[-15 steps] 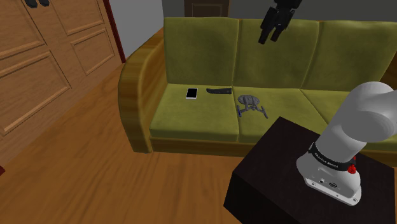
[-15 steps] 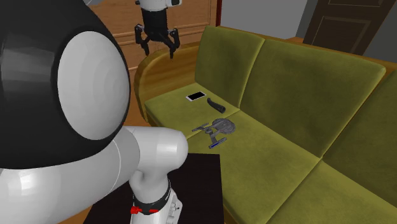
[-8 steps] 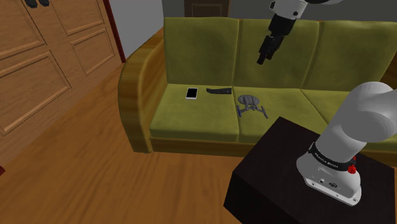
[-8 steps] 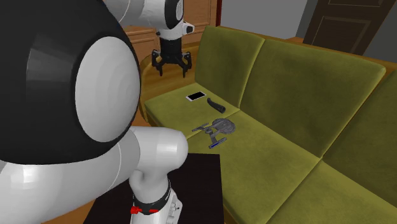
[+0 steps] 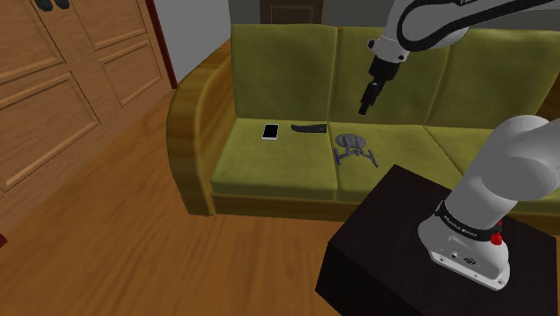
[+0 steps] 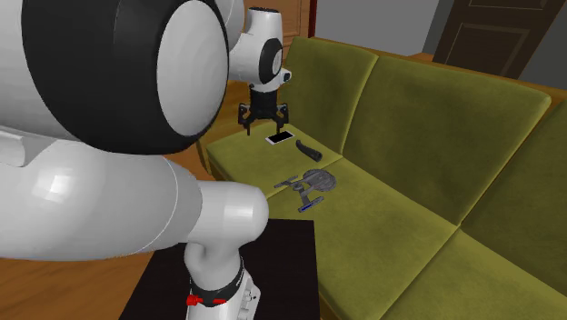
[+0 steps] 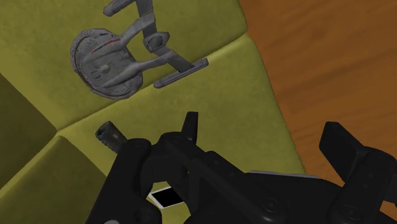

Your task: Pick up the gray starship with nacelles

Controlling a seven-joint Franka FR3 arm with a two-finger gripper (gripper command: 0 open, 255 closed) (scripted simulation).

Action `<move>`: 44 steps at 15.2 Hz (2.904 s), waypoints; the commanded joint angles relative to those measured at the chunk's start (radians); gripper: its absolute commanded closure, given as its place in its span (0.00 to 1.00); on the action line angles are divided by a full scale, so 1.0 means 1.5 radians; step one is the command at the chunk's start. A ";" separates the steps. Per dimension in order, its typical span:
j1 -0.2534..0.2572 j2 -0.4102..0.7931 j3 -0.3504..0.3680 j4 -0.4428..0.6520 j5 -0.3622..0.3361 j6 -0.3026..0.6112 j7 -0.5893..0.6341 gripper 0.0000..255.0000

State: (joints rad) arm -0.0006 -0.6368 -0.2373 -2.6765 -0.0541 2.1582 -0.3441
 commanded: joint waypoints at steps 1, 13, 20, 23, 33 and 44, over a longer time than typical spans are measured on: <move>-0.001 0.034 -0.026 -0.013 -0.011 0.043 -0.042 0.00; 0.059 0.359 -0.171 0.010 0.071 0.300 -0.331 0.00; 0.039 0.565 -0.145 0.085 0.285 0.383 -0.577 0.00; 0.021 0.598 -0.118 0.091 0.329 0.404 -0.610 0.00; -0.005 0.638 -0.083 0.102 0.379 0.429 -0.649 1.00; 0.037 0.572 -0.141 0.086 0.294 0.387 -0.584 1.00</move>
State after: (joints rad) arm 0.0473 0.2360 -0.4362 -2.5439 0.4066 2.7473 -1.2335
